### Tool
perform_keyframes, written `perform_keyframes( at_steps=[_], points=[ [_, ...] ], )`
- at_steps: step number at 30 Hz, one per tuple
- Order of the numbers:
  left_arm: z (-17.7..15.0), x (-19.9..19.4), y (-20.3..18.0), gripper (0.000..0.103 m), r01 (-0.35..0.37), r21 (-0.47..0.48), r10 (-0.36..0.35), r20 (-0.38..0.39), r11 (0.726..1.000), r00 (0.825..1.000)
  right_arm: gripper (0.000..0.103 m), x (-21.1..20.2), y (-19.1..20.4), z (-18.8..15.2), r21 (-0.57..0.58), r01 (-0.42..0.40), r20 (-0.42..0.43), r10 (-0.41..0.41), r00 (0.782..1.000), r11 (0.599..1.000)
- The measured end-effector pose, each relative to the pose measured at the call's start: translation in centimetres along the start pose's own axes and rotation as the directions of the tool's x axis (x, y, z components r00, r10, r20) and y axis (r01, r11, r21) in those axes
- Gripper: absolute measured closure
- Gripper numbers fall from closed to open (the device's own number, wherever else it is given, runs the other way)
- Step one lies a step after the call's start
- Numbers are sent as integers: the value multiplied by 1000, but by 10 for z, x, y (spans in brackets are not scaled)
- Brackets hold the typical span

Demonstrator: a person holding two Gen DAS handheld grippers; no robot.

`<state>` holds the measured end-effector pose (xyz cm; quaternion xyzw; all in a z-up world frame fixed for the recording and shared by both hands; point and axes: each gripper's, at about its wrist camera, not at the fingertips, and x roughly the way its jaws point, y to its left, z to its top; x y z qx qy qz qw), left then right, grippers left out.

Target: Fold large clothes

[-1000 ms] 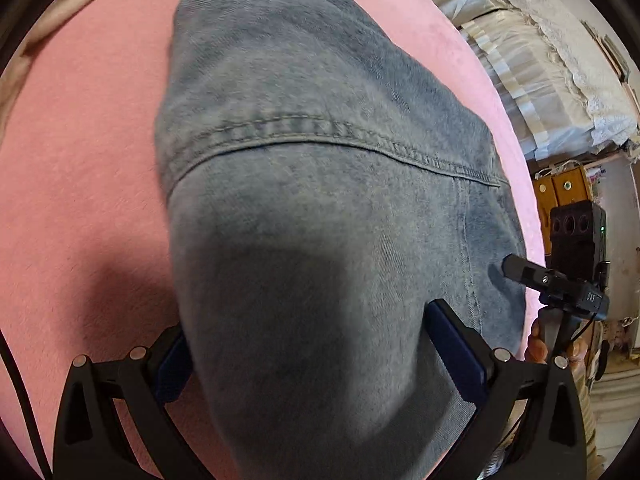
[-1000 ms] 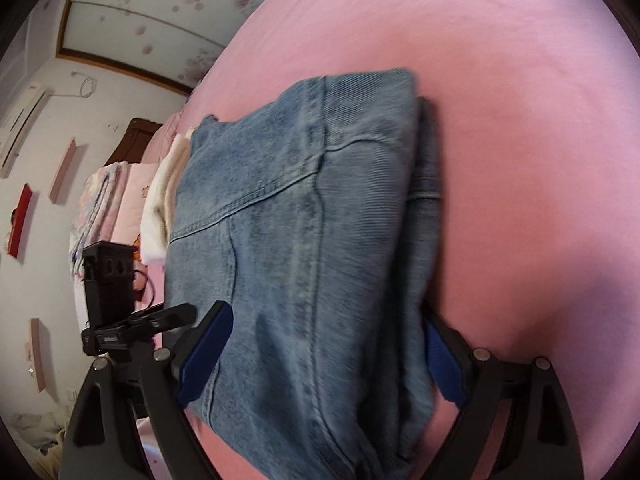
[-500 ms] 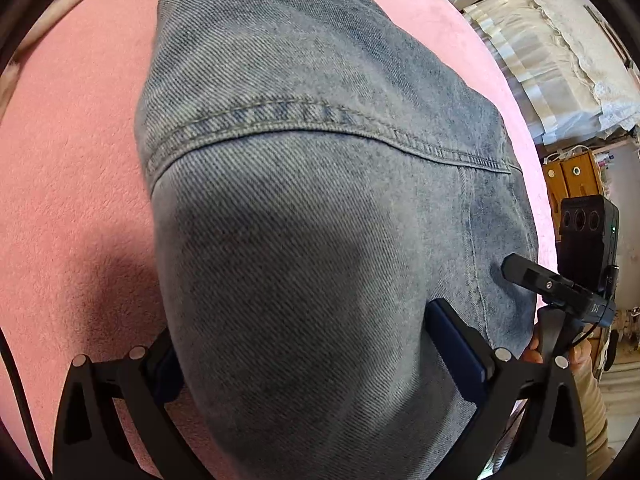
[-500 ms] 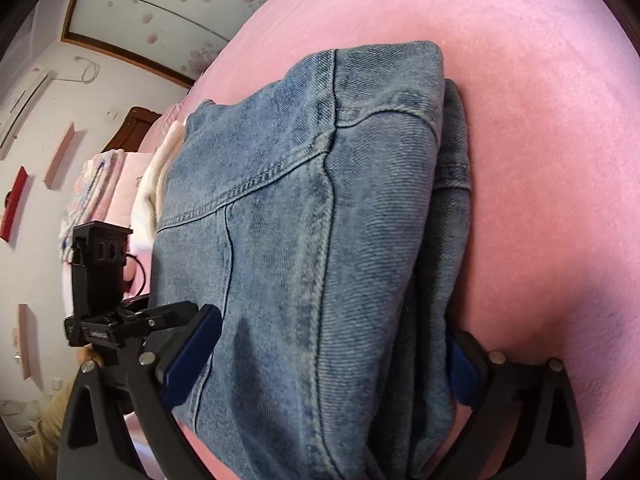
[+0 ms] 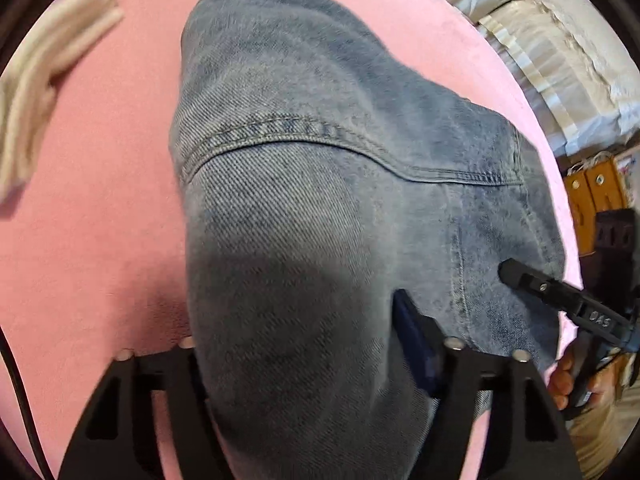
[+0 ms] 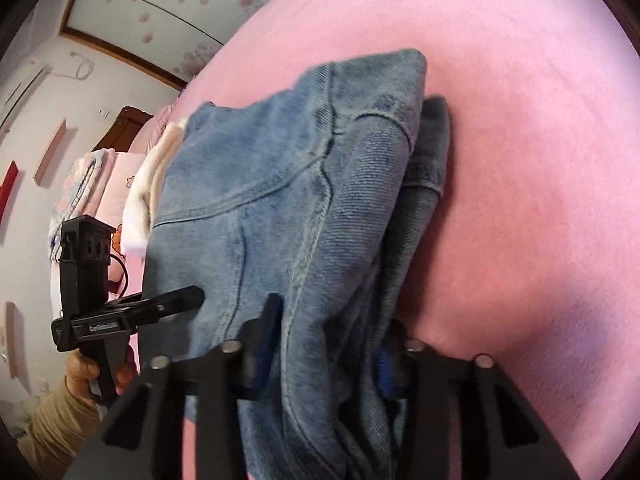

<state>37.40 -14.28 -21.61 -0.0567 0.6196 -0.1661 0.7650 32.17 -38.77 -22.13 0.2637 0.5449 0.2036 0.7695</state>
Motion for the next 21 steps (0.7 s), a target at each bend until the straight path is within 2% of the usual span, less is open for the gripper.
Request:
perform_keyframes(
  at_steps=[3, 6, 11, 17, 21],
  points=[
    [-2, -16, -12, 56, -38, 42, 37, 36, 998, 999, 78, -11, 16, -2, -25, 5, 35, -4, 999, 1000],
    [-7, -35, -22, 60, -62, 69, 57, 72, 996, 996, 81, -22, 30, -6, -45, 23, 73, -20, 997, 999],
    [-26, -68, -32, 61, -94, 121, 85, 81, 988, 993, 83, -43, 55, -26, -91, 54, 105, -44, 993, 994],
    [-64, -112, -39, 62, -108, 149, 96, 86, 983, 992, 83, -65, 86, -63, -111, 21, 109, -9, 994, 994],
    [-92, -150, -14, 62, -112, 135, 101, 90, 984, 991, 83, -70, 119, -85, -146, -18, 99, 33, 995, 989]
  ],
)
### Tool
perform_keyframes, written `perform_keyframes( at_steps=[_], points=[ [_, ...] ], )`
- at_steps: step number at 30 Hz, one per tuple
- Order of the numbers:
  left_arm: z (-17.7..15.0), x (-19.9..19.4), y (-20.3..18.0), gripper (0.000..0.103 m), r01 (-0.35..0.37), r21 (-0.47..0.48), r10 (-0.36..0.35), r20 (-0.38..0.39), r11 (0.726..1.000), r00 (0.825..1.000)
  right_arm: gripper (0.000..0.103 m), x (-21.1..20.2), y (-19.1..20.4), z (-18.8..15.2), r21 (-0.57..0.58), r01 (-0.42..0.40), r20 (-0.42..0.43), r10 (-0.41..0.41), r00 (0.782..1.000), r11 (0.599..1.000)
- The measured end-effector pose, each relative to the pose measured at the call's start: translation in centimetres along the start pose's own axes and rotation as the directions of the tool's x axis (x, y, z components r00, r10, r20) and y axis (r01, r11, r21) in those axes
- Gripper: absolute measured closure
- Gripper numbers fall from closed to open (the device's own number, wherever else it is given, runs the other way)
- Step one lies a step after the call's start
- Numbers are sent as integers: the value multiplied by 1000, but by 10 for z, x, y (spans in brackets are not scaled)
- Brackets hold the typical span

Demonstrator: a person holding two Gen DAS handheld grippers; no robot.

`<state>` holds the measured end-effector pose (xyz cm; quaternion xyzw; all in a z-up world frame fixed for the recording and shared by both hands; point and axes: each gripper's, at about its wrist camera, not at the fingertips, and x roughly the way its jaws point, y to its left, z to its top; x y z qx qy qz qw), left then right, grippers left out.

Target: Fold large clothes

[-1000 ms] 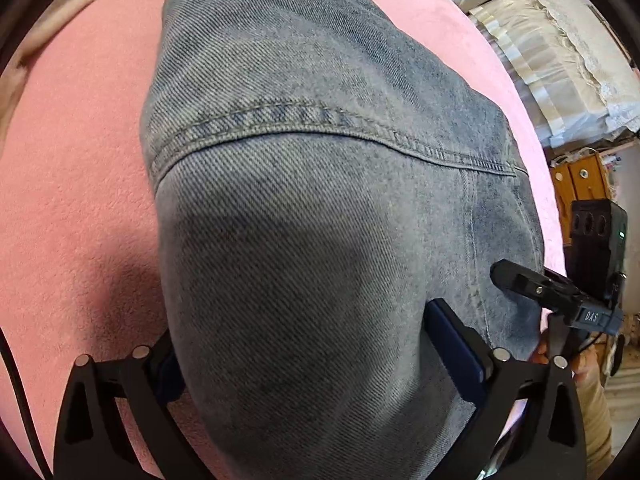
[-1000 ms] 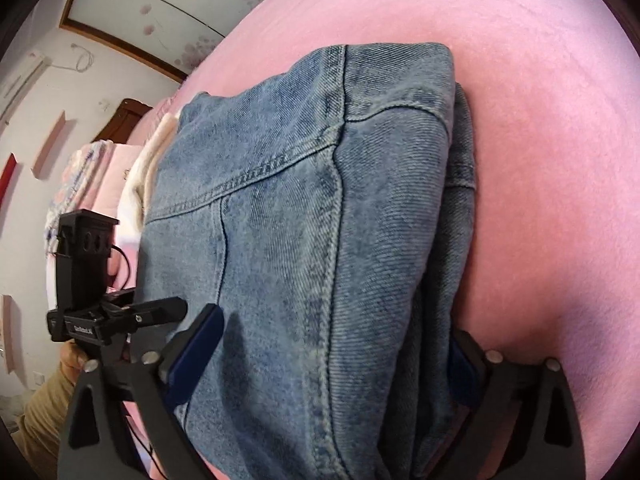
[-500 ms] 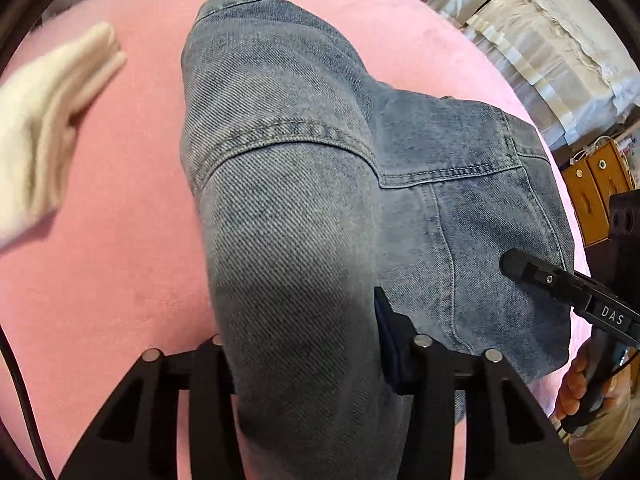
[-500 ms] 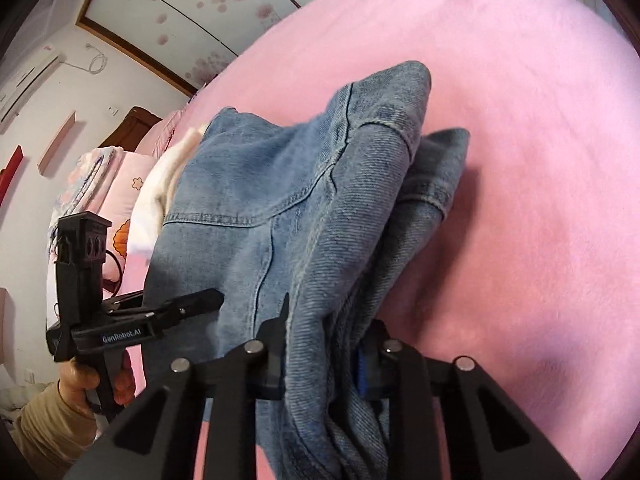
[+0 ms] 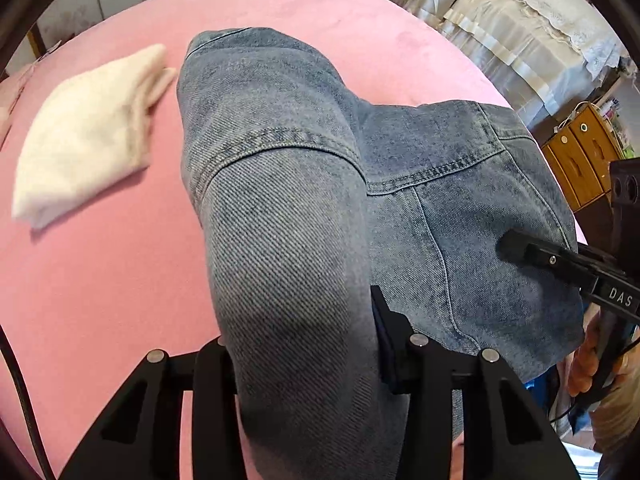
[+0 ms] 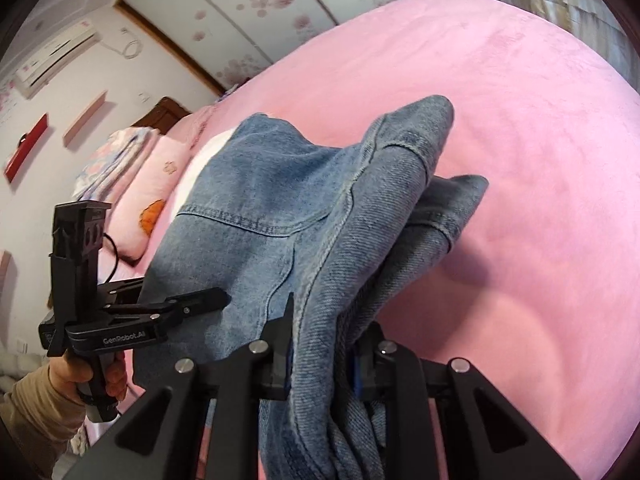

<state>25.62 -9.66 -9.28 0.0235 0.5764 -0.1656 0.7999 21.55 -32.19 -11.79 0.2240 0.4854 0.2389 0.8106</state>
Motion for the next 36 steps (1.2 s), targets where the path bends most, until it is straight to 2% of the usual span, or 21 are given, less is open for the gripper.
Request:
perform_keyframes(
  at_steps=[6, 10, 14, 18, 22, 26, 31, 36],
  points=[
    [-9, -59, 48, 62, -27, -57, 28, 18, 998, 999, 84, 11, 71, 12, -73, -70, -24, 69, 997, 995],
    [4, -100, 95, 62, -68, -84, 72, 47, 994, 996, 84, 28, 128, 39, -131, -120, -25, 118, 993, 984],
    [40, -136, 141, 62, -141, -50, 144, 84, 989, 986, 84, 51, 173, 77, -174, -160, -18, 159, 987, 972],
    [83, -158, 194, 62, -163, -46, 167, 139, 986, 976, 84, 81, 209, 127, -204, -173, 12, 180, 984, 964],
    [133, -155, 248, 61, -168, -53, 174, 176, 984, 969, 84, 124, 233, 183, -200, -187, 59, 202, 978, 962],
    [174, -137, 293, 61, -166, -66, 176, 196, 984, 965, 83, 169, 244, 219, -200, -170, 85, 190, 978, 965],
    [210, -93, 341, 60, -170, -87, 184, 185, 982, 965, 83, 223, 229, 239, -149, -180, 92, 194, 977, 972],
    [219, -31, 376, 59, -159, -124, 174, 122, 979, 977, 83, 284, 207, 240, -62, -184, 71, 188, 980, 981]
  ],
)
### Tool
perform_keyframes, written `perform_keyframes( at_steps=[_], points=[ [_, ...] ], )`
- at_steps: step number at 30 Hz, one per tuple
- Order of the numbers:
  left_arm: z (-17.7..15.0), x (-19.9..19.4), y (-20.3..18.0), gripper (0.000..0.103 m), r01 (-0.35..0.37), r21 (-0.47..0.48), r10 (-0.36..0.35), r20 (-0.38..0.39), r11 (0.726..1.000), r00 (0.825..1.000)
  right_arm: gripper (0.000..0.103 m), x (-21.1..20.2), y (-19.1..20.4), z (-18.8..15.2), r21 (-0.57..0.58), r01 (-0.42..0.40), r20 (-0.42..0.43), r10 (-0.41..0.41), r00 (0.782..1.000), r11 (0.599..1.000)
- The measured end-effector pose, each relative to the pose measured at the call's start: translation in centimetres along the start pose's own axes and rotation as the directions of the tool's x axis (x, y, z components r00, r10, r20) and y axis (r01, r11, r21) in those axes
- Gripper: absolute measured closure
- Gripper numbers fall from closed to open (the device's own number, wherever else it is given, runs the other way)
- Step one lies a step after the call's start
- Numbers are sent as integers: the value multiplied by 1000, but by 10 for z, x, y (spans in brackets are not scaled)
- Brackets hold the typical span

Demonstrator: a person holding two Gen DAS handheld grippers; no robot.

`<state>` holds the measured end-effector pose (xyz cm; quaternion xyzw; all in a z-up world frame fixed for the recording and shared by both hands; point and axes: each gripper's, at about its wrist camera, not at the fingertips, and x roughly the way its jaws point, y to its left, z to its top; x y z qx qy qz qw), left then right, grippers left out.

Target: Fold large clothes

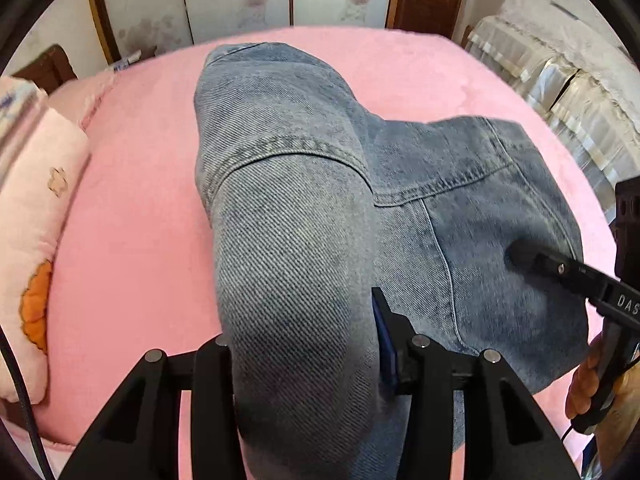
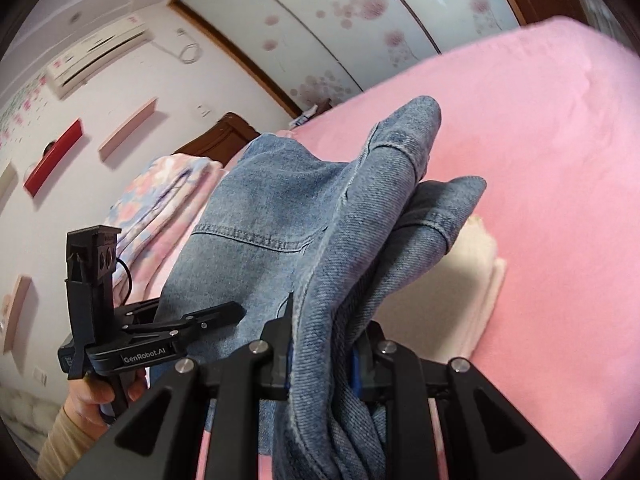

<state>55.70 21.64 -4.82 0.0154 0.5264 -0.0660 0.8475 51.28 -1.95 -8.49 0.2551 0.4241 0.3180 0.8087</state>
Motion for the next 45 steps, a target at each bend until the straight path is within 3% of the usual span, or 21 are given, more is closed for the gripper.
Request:
perform_keyframes(
  at_steps=[2, 4, 9, 10, 12, 16, 20, 23, 26, 28, 31, 33, 37, 39, 40, 41, 45],
  points=[
    [-4, 26, 12, 57, 4, -23, -5, -50, 1000, 999, 83, 20, -14, -8, 28, 18, -31, -17, 999, 999],
    [-9, 51, 24, 48, 1, -56, -5, -85, 998, 996, 83, 38, -30, -18, 33, 59, -78, -57, 995, 998],
    [-14, 57, 52, 33, 74, -154, -76, -5, 985, 997, 78, 45, -48, -31, 13, 82, -68, -81, 994, 997],
    [-11, 57, 57, 26, 58, -153, -57, 8, 987, 998, 75, 45, -47, -30, 5, 87, -68, -87, 994, 996],
    [-15, 46, 59, 21, 11, -140, -5, 47, 990, 999, 72, 40, -47, -33, -11, 97, -70, -97, 993, 995],
    [-23, 23, 62, 21, -55, -142, 71, 114, 988, 991, 65, 32, -40, -26, -64, 168, -73, -173, 982, 984],
    [-24, -9, 70, 21, -161, -192, 196, 177, 968, 965, 65, 14, -28, -22, -132, 251, -51, -260, 964, 959],
    [-33, -29, 73, 21, -202, -250, 252, 186, 947, 950, 65, -2, -14, -22, -177, 348, 11, -352, 936, 921],
    [-43, -44, 66, 40, -162, -294, 223, 189, 942, 956, 65, -23, 12, -23, -234, 417, 135, -395, 909, 878],
    [-46, -47, 54, 68, -139, -269, 195, 193, 953, 962, 65, -30, 30, -25, -253, 422, 178, -387, 905, 870],
    [-54, -44, 31, 76, -128, -205, 167, 187, 970, 968, 65, -30, 47, -26, -254, 355, 163, -322, 933, 900],
    [-56, -32, 20, 84, -122, -172, 150, 162, 977, 975, 65, -20, 56, -29, -288, 347, 155, -314, 937, 892],
    [-60, -6, 16, 87, -184, -146, 200, 103, 972, 974, 65, 4, 50, -32, -306, 410, 115, -395, 912, 859],
    [-62, 1, 22, 87, -200, -153, 214, 84, 968, 973, 65, 17, 31, -34, -295, 463, 76, -462, 883, 836],
    [-64, 4, 25, 90, -201, -162, 215, 78, 966, 973, 70, 24, 16, -34, -280, 480, 35, -490, 871, 832],
    [-65, 5, 28, 93, -192, -169, 207, 75, 967, 975, 77, 26, 6, -36, -269, 486, 17, -501, 866, 831],
    [-68, 4, 30, 94, -177, -176, 195, 89, 968, 977, 72, 20, -10, -37, -237, 478, -5, -493, 870, 846]
  ],
)
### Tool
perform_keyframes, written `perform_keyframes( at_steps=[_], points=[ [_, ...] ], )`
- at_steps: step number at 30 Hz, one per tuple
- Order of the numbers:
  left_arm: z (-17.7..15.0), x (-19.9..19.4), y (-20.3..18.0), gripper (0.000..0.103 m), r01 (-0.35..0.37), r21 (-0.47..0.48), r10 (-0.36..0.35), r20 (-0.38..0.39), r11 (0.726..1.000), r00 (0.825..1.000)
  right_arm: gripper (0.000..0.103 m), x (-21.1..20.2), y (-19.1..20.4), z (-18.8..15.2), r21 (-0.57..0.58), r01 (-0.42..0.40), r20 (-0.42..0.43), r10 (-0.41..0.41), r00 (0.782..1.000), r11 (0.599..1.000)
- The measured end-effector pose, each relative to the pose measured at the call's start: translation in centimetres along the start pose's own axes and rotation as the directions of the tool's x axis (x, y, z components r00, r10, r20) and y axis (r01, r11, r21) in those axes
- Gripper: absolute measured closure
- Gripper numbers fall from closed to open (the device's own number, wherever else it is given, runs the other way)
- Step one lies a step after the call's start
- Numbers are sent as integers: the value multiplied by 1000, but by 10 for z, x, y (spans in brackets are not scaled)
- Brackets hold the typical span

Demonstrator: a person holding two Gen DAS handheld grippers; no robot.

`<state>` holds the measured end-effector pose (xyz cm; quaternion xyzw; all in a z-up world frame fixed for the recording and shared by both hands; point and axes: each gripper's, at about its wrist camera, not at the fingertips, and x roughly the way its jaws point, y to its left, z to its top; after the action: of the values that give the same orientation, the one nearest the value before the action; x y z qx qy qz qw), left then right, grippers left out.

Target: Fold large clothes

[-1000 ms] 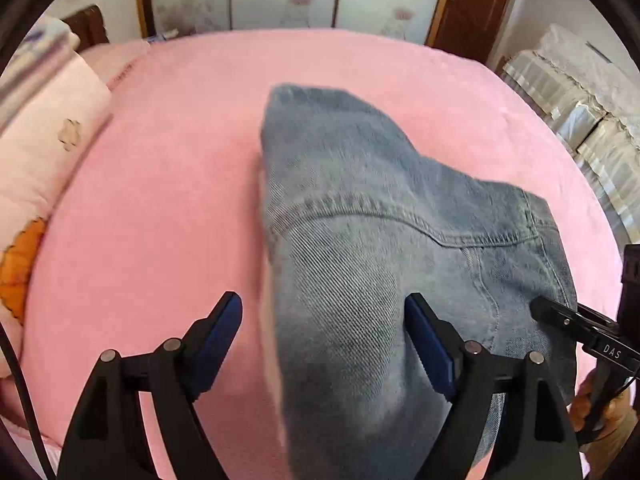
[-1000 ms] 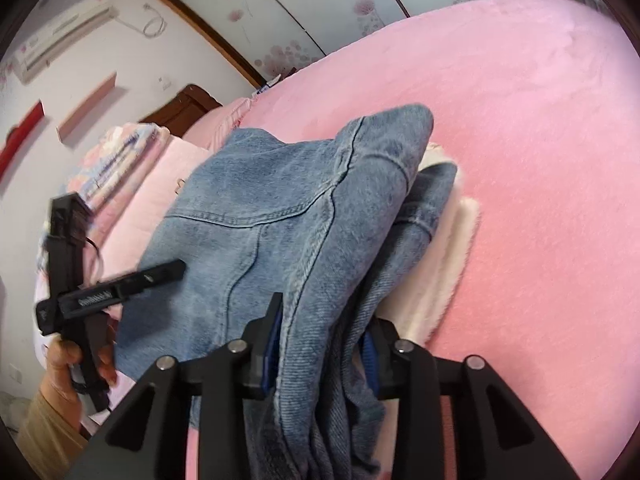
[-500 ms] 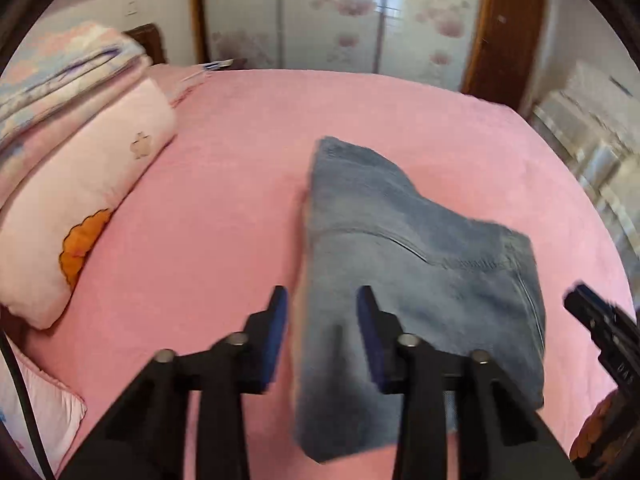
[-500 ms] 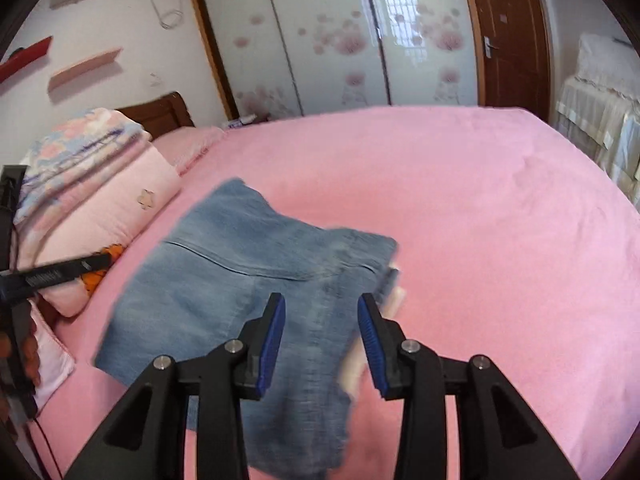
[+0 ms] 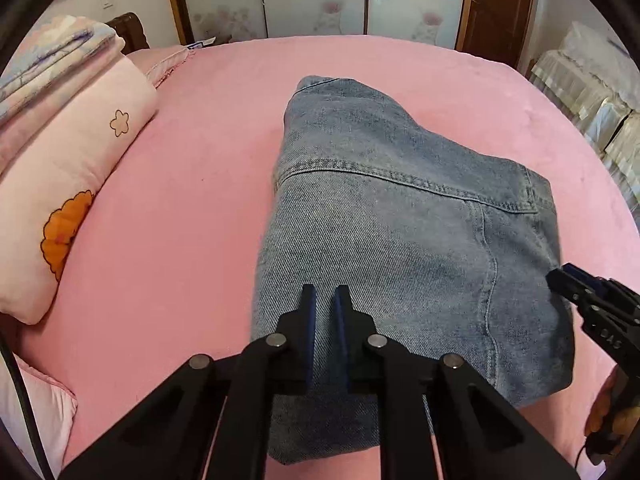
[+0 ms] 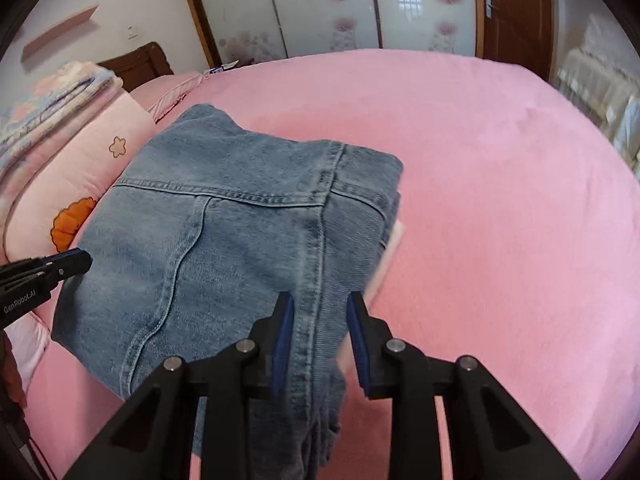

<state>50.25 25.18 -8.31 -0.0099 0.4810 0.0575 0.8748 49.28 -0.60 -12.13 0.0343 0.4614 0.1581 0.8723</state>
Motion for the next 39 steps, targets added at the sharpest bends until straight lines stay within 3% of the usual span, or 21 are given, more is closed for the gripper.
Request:
perform_keyframes(
  at_steps=[3, 5, 7, 9, 15, 17, 19, 24, 30, 34, 36, 39],
  points=[
    [-2, -7, -5, 91, 0, -8, 0, 13, 1000, 1000, 72, -9, 1, 1, -2, -3, 14, 3, 1000, 1000],
    [-3, -13, -8, 77, -1, -10, 1, 18, 1000, 1000, 72, -20, 2, 1, -8, -6, 39, 7, 999, 1000],
    [-6, -26, -17, 46, -10, 8, 10, 36, 1000, 999, 69, -37, 3, 1, -13, -13, 63, 14, 998, 1000],
    [-11, -45, -26, 38, -24, 20, 22, 73, 1000, 997, 69, -52, 3, 0, -13, -29, 74, 30, 997, 999],
    [-25, -111, -59, 37, 18, 26, -21, 126, 1000, 992, 65, -112, 0, -11, -32, -28, 88, 30, 996, 999],
    [-31, -133, -72, 30, 11, 37, -16, 140, 999, 990, 51, -136, -2, -16, -38, -5, 96, 9, 995, 999],
    [-41, -157, -85, 25, -24, 35, 18, 159, 999, 987, 46, -159, -7, -22, -42, 47, 90, -43, 995, 998],
    [-70, -213, -113, 25, -4, 11, 2, 173, 1000, 985, 46, -226, -19, -49, -37, 68, 143, -62, 988, 997],
    [-122, -271, -151, 23, 98, 25, -100, 146, 995, 984, 46, -292, -30, -95, -25, 28, 172, -24, 985, 999],
    [-168, -309, -181, 22, 51, 66, -63, 193, 997, 979, 46, -329, -35, -135, -5, -17, 166, 18, 986, 1000],
    [-196, -324, -195, 16, 30, 69, -44, 207, 997, 977, 46, -347, -39, -158, 2, -19, 175, 18, 984, 1000],
    [-238, -340, -210, 10, 43, 61, -55, 219, 997, 974, 46, -372, -40, -196, 12, -8, 208, 6, 978, 1000]
  ],
)
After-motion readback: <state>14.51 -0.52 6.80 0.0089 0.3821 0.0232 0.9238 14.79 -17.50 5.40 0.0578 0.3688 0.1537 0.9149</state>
